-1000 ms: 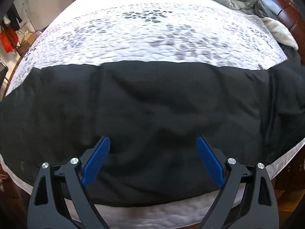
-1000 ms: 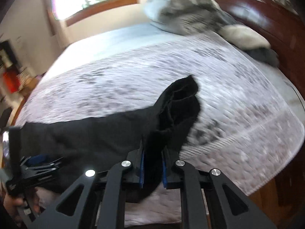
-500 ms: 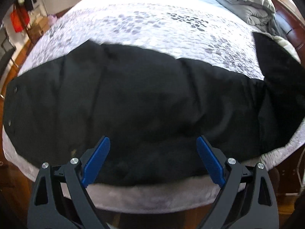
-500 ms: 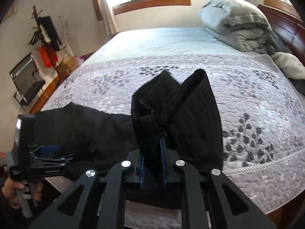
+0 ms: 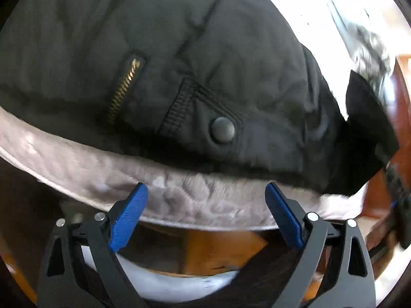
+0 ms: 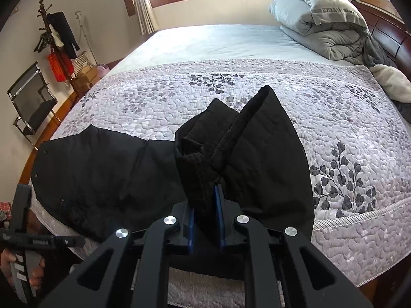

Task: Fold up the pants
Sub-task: 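Lift the leg end with the right tool while the left tool grasps the pocket edge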

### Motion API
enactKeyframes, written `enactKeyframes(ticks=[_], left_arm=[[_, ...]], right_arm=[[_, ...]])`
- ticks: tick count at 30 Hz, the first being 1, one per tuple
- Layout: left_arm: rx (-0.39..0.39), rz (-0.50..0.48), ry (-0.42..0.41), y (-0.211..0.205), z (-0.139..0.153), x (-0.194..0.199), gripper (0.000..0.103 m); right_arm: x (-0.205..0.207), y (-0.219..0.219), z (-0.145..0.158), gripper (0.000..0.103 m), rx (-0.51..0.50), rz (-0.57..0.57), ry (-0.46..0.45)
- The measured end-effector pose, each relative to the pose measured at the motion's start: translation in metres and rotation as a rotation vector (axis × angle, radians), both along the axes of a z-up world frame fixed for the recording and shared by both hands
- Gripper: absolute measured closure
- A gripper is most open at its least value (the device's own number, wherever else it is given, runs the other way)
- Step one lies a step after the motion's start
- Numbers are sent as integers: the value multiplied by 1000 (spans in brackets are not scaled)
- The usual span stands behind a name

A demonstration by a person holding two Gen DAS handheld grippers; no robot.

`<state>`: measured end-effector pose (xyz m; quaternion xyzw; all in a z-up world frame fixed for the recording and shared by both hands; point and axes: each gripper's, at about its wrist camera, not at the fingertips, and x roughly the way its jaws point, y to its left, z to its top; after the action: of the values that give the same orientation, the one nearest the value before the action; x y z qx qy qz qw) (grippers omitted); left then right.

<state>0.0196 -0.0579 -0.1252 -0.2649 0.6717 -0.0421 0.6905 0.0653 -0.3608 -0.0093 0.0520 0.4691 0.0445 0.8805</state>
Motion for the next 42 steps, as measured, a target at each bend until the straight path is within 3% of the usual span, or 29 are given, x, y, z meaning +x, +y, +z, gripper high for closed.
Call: enactKeyframes(ticks=[8, 11, 15, 18, 20, 27, 30, 35, 42], left_arm=[[-49, 169, 56, 10, -14, 17, 11], [-18, 207, 10, 16, -4, 20, 39], [-42, 246, -6, 24, -5, 21, 57], [-23, 240, -72, 21, 6, 22, 76], [-9, 235, -128, 21, 18, 26, 82], [62, 215, -174, 1, 8, 18, 85], [66, 212, -180, 0, 11, 21, 85], [69, 202, -189, 5, 15, 14, 84], [51, 183, -187, 15, 15, 15, 83]], right_arm=[[2, -2, -6, 89, 9, 4, 14], [3, -2, -9, 89, 10, 9, 18], [4, 0, -11, 89, 12, 14, 21], [5, 0, -10, 89, 14, 17, 20], [4, 1, -8, 89, 19, 24, 10], [8, 7, -9, 89, 42, 19, 3], [5, 6, 8, 89, 71, -2, -59], [6, 56, 29, 89, 35, 162, -92], [10, 132, -5, 89, 56, 326, -9]])
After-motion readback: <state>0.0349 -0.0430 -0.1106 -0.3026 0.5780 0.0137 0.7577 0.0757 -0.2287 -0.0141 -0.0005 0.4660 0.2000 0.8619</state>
